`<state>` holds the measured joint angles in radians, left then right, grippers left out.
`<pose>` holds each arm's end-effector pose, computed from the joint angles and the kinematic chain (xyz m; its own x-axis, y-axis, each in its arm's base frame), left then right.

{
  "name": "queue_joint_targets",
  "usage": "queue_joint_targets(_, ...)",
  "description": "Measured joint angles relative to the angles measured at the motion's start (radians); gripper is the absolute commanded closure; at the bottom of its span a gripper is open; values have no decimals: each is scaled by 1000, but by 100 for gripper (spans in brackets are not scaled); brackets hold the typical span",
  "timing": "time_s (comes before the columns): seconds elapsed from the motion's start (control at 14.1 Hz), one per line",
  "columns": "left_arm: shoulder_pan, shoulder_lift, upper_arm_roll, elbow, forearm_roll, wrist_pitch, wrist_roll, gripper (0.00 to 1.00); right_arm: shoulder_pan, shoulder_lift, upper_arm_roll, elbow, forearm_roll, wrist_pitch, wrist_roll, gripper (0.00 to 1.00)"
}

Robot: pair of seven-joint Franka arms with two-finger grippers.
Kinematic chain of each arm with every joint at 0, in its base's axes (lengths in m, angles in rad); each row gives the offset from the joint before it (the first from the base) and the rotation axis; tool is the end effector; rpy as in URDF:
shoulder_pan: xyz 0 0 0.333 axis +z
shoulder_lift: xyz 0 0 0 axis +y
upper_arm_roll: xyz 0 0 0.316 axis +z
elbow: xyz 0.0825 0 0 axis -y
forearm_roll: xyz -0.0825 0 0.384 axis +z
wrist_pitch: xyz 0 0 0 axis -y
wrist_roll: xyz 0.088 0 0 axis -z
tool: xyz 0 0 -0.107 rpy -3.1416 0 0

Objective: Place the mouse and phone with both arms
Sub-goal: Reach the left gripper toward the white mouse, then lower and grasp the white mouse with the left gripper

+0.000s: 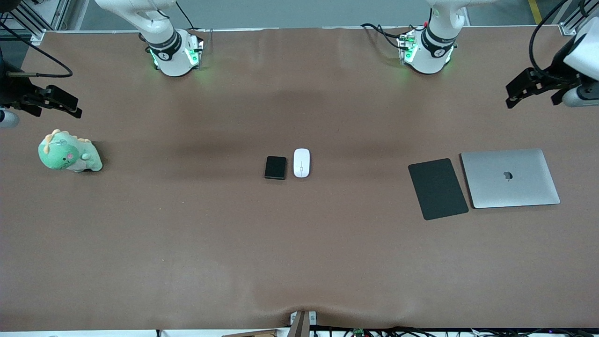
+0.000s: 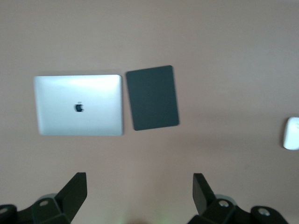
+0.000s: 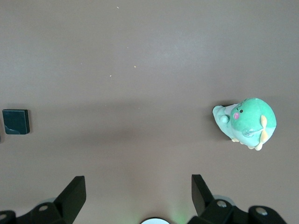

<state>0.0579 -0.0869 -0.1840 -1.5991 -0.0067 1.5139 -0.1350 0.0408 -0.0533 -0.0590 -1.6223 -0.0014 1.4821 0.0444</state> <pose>0.5171 -0.0711 0.6522 1.0000 0.0092 0.0015 0.0092 -0.9999 -0.0091 0.5277 -0.0106 0.6219 0.9943 -0.0623 -0.0869 -0.0623 -0.9981 0.0021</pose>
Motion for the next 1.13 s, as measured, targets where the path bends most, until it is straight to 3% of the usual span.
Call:
queue_joint_targets(0.21,-74,63,-63,-8,-25,24,-121,0,1,15,-2,-7,0,1,0,0)
queue_joint_targets(0.49,-193,174,-180,-57,-24,201,-349,0,2,16,-3,-13,0,3,0,0)
queue_joint_targets(1.13,-460,566,-186,-67,61,610,-569,0,15,15,-5,-8,0,73,0,0)
